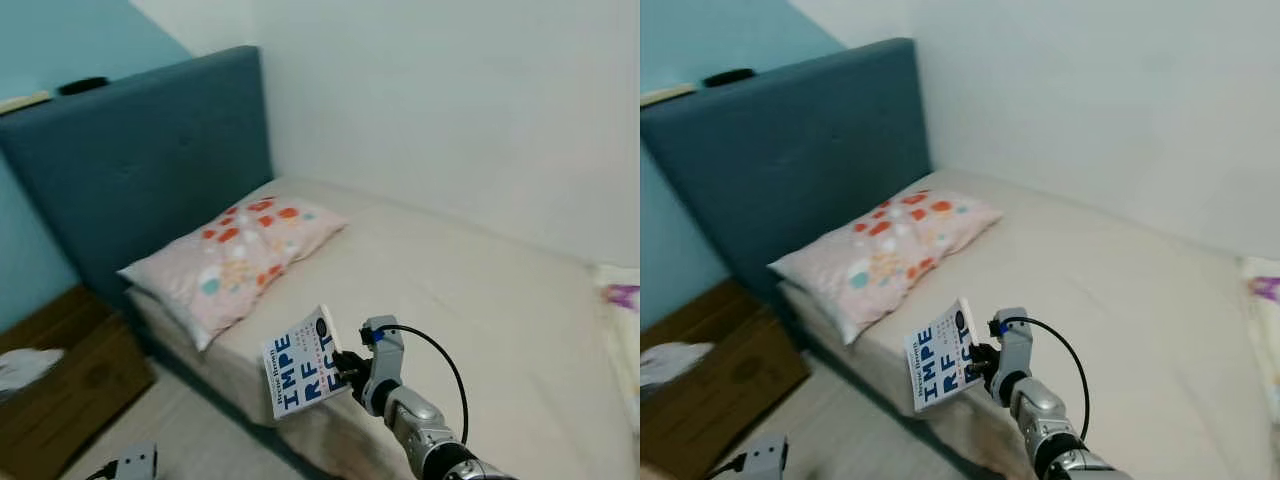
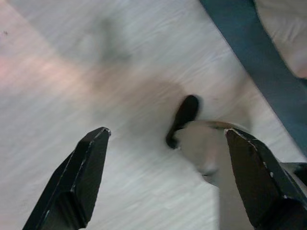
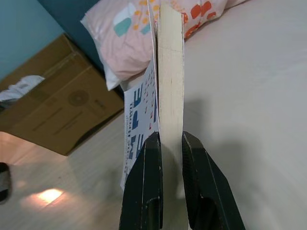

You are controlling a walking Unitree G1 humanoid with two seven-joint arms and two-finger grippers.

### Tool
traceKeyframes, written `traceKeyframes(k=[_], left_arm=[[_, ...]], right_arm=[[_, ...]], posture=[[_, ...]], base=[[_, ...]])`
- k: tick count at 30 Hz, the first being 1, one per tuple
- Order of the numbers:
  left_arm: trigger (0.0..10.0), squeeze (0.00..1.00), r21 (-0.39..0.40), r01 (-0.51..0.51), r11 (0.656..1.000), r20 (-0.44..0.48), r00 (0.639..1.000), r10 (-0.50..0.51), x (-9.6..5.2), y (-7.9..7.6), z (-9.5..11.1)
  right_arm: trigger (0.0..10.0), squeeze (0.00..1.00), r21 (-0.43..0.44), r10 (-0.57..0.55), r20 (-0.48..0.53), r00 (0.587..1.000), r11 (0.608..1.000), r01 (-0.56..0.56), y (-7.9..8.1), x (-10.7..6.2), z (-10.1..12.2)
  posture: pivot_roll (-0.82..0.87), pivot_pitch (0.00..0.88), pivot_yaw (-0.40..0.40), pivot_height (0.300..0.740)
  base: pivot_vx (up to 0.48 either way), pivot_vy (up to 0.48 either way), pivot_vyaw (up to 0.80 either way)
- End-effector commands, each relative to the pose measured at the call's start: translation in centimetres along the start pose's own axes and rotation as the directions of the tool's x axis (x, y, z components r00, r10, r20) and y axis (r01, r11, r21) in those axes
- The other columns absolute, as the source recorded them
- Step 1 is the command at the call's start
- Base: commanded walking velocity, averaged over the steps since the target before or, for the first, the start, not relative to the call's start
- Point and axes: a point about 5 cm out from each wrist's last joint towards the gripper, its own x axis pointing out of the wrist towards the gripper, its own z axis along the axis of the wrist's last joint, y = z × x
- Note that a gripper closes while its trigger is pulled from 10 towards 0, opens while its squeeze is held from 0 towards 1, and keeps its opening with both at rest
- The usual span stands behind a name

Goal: Clean up the room

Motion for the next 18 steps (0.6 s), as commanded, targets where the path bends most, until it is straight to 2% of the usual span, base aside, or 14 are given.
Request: traceKeyframes(k=[1,8,9,10,13,18], left_arm=[[10.0,0.00,0.017,0.004,1.000,-0.016,1.000,-0.003,0.0,0.1,-0.2],[10.0,0.00,0.020,0.006,1.000,-0.020,1.000,-0.006,0.0,0.1,-0.3],[10.0,0.00,0.023,0.006,1.000,-0.022,1.000,-0.005,0.0,0.1,-0.3],[10.0,0.00,0.026,0.006,1.000,-0.024,1.000,-0.005,-0.1,0.1,-0.4],[10.0,0.00,0.036,0.004,0.999,-0.030,1.000,-0.003,-0.1,0.1,-0.5],[10.0,0.00,0.041,0.002,0.999,-0.036,0.999,-0.001,-0.1,0.1,-0.7]], right_arm=[[10.0,0.00,0.038,-0.027,0.049,0.998,0.999,0.025,-0.4,0.1,0.9],[10.0,0.00,0.084,-0.096,0.057,0.994,0.992,0.091,-1.5,-0.4,0.8],[10.0,0.00,0.082,-0.133,0.053,0.990,0.988,0.128,-2.0,-0.6,0.8],[10.0,0.00,0.069,-0.182,0.031,0.983,0.981,0.179,-2.6,-0.8,0.6],[10.0,0.00,0.067,-0.236,0.019,0.972,0.970,0.234,-3.2,-1.1,0.5],[10.0,0.00,0.069,-0.242,0.008,0.970,0.968,0.240,-3.2,-1.1,0.3]], posture=[[0.01,0.000,-0.011,0.726],[0.01,0.001,-0.010,0.726],[0.01,0.001,-0.011,0.726],[0.01,0.001,-0.011,0.726],[0.01,0.002,-0.011,0.726],[0.00,0.002,-0.012,0.726]], base=[[0.000,0.000,0.68],[0.000,0.000,0.68],[0.000,0.000,0.64],[0.000,0.000,0.00],[0.000,-0.180,0.00],[0.000,-0.464,0.00]])
